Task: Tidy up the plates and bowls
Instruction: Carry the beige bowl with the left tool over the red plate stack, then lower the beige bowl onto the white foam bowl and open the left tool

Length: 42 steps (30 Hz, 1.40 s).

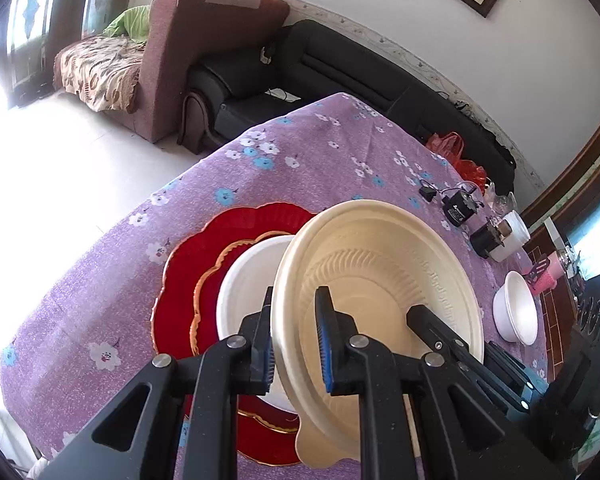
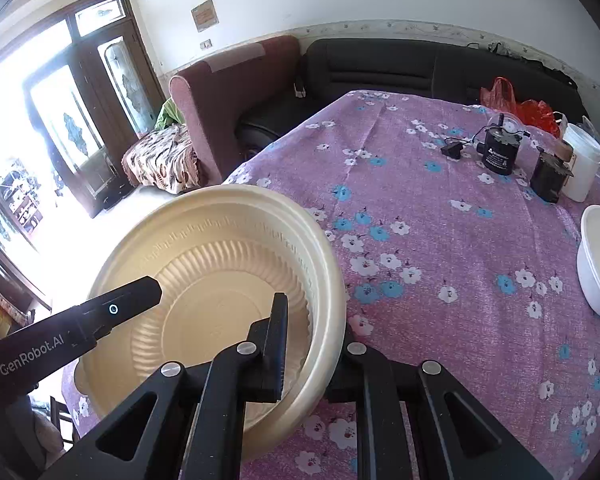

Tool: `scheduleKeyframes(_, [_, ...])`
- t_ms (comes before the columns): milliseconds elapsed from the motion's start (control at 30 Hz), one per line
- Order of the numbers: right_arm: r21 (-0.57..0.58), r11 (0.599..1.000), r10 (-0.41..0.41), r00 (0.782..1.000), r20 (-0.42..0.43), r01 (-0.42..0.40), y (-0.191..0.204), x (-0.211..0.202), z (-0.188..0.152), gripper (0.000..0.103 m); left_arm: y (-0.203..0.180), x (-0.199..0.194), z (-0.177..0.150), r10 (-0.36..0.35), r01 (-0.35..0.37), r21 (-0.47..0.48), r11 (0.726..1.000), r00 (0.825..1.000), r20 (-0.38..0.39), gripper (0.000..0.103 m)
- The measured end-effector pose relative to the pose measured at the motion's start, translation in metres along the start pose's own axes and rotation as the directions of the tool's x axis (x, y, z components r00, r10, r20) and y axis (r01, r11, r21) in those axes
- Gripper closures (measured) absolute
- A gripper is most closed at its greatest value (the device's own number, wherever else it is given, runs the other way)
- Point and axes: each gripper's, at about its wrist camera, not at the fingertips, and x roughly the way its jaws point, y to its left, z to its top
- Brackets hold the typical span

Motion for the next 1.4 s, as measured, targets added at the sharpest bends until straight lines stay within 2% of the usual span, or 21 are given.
scheduleKeyframes(300, [-0.05,0.998,-0.034,0.999,-0.039,0.032,0.013,0.025,-0.001,0.088,0.016,0.018,-0.001,0.037,-0.038,-0.013,0.999,0.999,-0.026,0.088])
scheduleKeyframes(433, [-0.071,0.996,-0.06,0.998,-0.028,0.058,0.017,0.028,-0.002,0.088,0.015,0.018,-0.001,0.051,-0.051,0.002,0.999,0.999,-0.013,0.088])
scheduleKeyframes(600, [-0.077,0.996,-0.052,0.998,-0.03,0.049,0.018,0.032,-0.001,0.088,0.018,0.011,0.0,0.063,-0.063,-0.001,0.998,0.998,-0.003,0.085])
scheduleKeyframes(633, [-0.081,0.995,-0.056,0.998,-0.027,0.054,0.019,0.032,-0.002,0.088,0.017,0.009,0.0,0.074,-0.074,0.002,0.997,0.997,0.004,0.08])
scheduleKeyframes(667, [-0.088,0.994,-0.063,0.998,-0.026,0.06,0.02,0.032,-0.002,0.088,0.017,0.006,0.0,0.092,-0.092,0.004,0.996,0.996,0.014,0.068])
scheduleKeyframes(733, [-0.108,0.991,-0.085,0.996,-0.026,0.081,0.023,0.035,-0.004,0.088,0.019,-0.002,0.001,0.112,-0.112,-0.001,0.994,0.993,0.043,0.05])
scheduleKeyframes(1000, [-0.084,0.994,-0.073,0.997,-0.037,0.07,0.019,0.039,-0.004,0.087,0.031,-0.025,0.008,0.091,-0.087,-0.041,0.995,0.991,0.096,0.049])
scheduleKeyframes(1067, [-0.057,0.998,-0.04,0.998,-0.038,0.038,0.015,0.038,-0.003,0.08,0.031,-0.028,0.008,0.086,-0.081,-0.044,0.996,0.991,0.105,0.049])
scheduleKeyframes(1133, [-0.02,1.0,0.002,1.0,-0.026,-0.003,0.01,0.035,-0.001,0.053,0.031,-0.033,0.008,0.083,-0.078,-0.044,0.996,0.99,0.117,0.049])
scheduleKeyframes(1200, [-0.002,1.0,0.013,1.0,0.006,-0.013,0.009,0.028,0.0,0.042,0.031,-0.038,0.008,0.083,-0.078,-0.045,0.996,0.988,0.133,0.048])
scheduleKeyframes(1400, [0.015,1.0,0.011,0.997,0.074,-0.012,0.007,0.004,0.006,0.042,0.025,-0.059,0.006,0.127,-0.125,-0.024,0.992,0.967,0.222,0.036])
